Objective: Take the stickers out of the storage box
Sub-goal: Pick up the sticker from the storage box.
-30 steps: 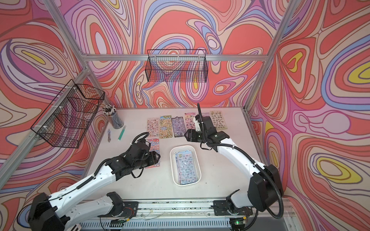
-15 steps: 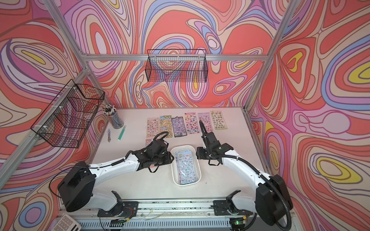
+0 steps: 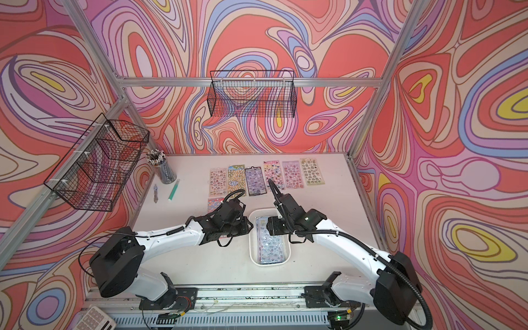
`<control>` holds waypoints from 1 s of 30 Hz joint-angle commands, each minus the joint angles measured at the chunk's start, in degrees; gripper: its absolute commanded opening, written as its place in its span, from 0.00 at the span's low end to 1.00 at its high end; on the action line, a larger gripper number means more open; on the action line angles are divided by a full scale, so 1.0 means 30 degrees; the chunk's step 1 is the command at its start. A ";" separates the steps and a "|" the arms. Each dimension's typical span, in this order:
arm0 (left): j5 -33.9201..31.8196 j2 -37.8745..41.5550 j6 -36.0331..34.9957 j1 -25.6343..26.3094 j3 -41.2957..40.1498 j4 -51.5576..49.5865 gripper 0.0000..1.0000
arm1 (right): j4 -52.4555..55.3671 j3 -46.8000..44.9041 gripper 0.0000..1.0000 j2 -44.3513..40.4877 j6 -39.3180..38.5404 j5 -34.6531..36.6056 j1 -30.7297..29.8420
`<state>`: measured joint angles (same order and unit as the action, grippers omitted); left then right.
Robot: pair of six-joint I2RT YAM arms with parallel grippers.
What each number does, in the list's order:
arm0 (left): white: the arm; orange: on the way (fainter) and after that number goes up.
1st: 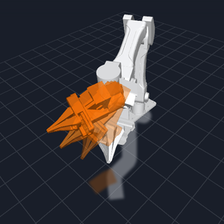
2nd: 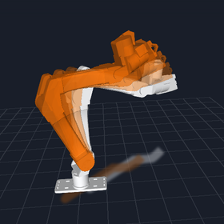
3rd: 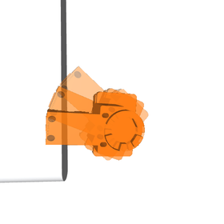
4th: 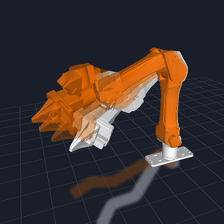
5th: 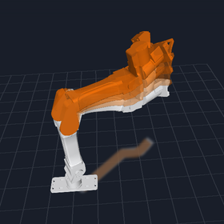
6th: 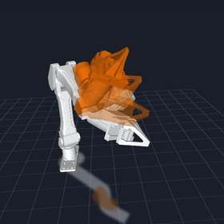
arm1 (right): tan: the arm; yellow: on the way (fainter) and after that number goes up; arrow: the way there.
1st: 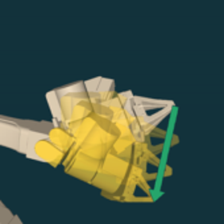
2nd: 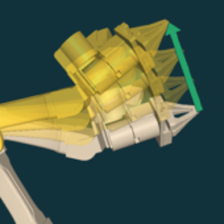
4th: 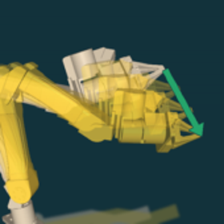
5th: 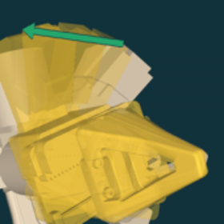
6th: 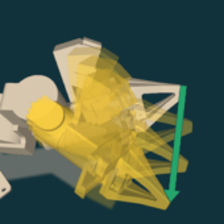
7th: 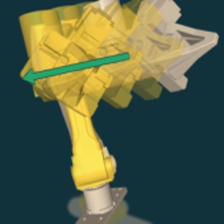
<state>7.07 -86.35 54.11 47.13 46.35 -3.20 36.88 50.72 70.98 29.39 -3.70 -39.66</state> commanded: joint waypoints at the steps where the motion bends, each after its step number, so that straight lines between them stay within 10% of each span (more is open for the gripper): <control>1: -0.0094 0.0025 0.0493 0.0251 -0.0412 0.0596 0.29 | -0.0405 -0.0544 0.63 0.0684 0.0945 0.1103 -0.0257; 16: -0.3034 0.3168 -0.2820 0.1158 0.2789 -0.6505 0.48 | 0.3500 0.1770 0.55 0.0181 0.0181 0.3345 0.0113; 30: -0.2796 -0.2790 -0.1803 0.3617 0.7779 -0.8609 0.47 | 0.1211 -0.2019 0.44 0.0294 0.0039 0.0788 0.2585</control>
<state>-0.45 -92.40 47.16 57.45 68.07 -25.39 43.18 46.39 71.33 29.21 0.62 -31.94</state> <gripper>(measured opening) 0.466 0.440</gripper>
